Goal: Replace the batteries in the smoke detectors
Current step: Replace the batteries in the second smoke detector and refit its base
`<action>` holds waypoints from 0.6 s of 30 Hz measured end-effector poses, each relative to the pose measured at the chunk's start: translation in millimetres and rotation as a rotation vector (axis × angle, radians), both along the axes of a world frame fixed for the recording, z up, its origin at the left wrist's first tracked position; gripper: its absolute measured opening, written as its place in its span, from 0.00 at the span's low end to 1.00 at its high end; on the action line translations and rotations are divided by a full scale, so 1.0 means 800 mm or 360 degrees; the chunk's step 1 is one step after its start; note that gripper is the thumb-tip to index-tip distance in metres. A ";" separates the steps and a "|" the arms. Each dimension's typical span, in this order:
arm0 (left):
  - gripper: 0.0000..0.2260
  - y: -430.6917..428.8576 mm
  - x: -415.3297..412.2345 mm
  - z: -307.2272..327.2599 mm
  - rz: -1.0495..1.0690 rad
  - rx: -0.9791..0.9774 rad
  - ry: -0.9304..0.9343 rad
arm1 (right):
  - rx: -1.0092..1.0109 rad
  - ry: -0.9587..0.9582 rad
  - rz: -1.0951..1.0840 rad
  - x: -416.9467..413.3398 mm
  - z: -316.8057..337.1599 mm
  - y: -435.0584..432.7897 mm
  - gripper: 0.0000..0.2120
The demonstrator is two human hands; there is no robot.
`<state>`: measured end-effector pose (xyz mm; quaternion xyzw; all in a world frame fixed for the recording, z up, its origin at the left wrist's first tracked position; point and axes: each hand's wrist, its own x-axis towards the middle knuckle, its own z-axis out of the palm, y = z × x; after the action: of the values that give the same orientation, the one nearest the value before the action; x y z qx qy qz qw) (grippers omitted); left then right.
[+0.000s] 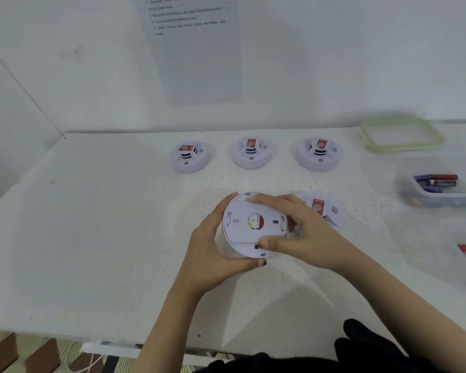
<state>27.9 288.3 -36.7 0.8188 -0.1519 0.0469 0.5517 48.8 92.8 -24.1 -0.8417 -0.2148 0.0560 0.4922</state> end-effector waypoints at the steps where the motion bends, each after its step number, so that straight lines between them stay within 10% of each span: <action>1: 0.41 0.000 -0.001 0.000 -0.0004 -0.0007 0.0004 | -0.0007 0.0040 0.0025 0.001 0.002 -0.002 0.29; 18: 0.38 -0.004 -0.003 0.006 -0.0029 -0.0006 0.0073 | -0.0396 0.0087 0.0316 0.019 0.020 -0.019 0.32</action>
<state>25.8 285.1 -32.2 0.8173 -0.1464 0.0233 0.5569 64.2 77.6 -7.7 -0.8689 -0.2748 0.1535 0.3819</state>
